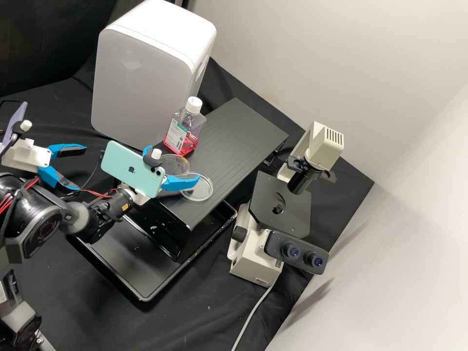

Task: Place the lid on the petri dish

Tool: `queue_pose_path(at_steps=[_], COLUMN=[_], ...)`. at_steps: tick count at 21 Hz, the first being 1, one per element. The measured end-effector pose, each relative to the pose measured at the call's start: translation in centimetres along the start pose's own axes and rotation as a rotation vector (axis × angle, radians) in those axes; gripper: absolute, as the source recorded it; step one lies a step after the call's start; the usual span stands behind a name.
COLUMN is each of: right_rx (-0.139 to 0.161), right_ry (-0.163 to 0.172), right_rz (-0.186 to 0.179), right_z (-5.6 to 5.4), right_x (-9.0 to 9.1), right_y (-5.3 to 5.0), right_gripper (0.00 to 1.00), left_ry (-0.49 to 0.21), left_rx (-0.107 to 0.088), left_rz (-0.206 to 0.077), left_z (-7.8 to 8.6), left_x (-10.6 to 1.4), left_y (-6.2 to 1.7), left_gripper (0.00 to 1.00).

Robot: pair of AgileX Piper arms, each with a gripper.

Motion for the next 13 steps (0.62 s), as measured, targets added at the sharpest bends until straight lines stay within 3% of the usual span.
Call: queue_pose_path(at_steps=[8, 13], right_rx=[-0.029, -0.026], right_ry=[-0.014, -0.019], right_rz=[0.015, 0.018], right_z=[0.63, 0.68], right_x=[0.32, 0.32], right_y=[-0.51, -0.48], right_gripper=[1.0, 1.0], left_ry=[0.0, 0.0], left_rx=[0.0, 0.0], left_rz=[0.0, 0.0], left_z=[0.0, 0.0], left_x=[0.0, 0.0], left_y=[0.0, 0.0], left_gripper=[1.0, 1.0])
